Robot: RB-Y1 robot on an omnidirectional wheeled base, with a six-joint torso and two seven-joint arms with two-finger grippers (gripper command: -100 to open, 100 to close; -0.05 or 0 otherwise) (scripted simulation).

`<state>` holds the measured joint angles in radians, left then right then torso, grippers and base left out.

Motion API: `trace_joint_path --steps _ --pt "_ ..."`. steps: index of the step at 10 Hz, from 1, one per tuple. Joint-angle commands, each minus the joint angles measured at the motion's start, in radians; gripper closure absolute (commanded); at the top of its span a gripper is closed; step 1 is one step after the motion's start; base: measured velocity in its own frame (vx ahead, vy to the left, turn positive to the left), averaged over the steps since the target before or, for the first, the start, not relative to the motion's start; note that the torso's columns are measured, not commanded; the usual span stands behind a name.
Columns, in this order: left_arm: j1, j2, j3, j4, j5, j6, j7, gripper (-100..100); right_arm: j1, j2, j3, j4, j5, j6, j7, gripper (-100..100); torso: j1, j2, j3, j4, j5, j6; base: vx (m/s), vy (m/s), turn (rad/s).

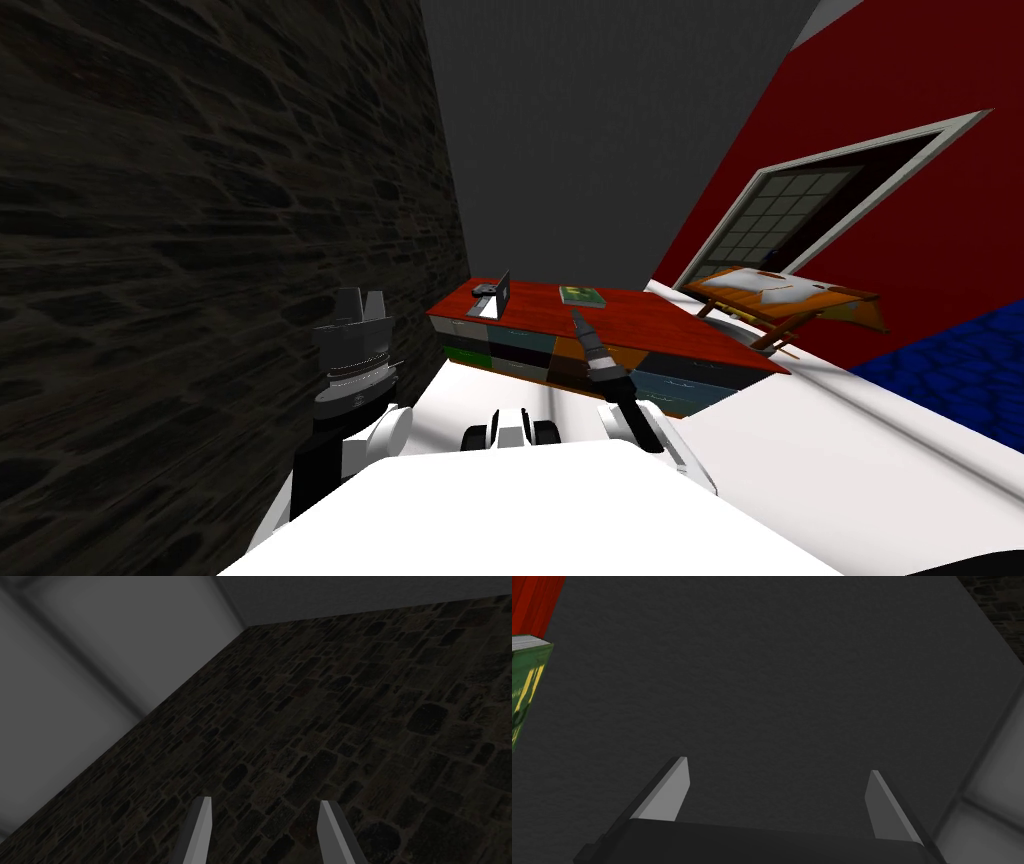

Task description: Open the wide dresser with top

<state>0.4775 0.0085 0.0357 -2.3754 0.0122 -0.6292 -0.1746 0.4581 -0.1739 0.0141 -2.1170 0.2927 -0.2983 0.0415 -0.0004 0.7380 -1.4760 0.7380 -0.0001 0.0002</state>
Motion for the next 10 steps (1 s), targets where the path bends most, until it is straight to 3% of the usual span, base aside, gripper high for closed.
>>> trace_joint_path --steps 1,4,6,7,10 --pt "0.000 0.000 0.000 0.000 0.000 0.000 0.000 0 -0.004 -0.006 0.021 0.052 0.068 0.058 -0.002 -100 0.001 0.001 0.000 0.000 0.000 0.000 -0.007 0.050 0.020" --pt "0.000 0.000 0.000 0.000 0.000 0.000 0.000 0 -0.018 -0.018 0.048 0.146 0.159 0.138 -0.014 -100 0.000 0.000 0.000 0.000 0.000 0.000 0.002 0.062 0.048" --pt "0.000 0.000 0.000 0.000 0.000 0.000 0.000 0 -0.018 -0.018 0.048 0.157 0.186 0.168 -0.014 -100 0.000 0.000 0.000 0.000 0.000 0.000 -0.004 0.045 0.011" --pt "0.000 0.000 0.000 0.000 0.000 0.000 0.000 0 -0.026 -0.021 0.063 0.208 0.230 0.204 -0.020 -100 -0.001 0.001 0.000 0.000 0.000 0.000 -0.003 0.049 0.061" --pt "0.000 0.000 0.000 0.000 0.000 0.000 0.000 0 -0.035 -0.022 0.079 0.261 0.311 0.287 -0.026 -100 0.002 0.000 0.000 0.000 0.000 0.000 0.004 0.056 0.050"
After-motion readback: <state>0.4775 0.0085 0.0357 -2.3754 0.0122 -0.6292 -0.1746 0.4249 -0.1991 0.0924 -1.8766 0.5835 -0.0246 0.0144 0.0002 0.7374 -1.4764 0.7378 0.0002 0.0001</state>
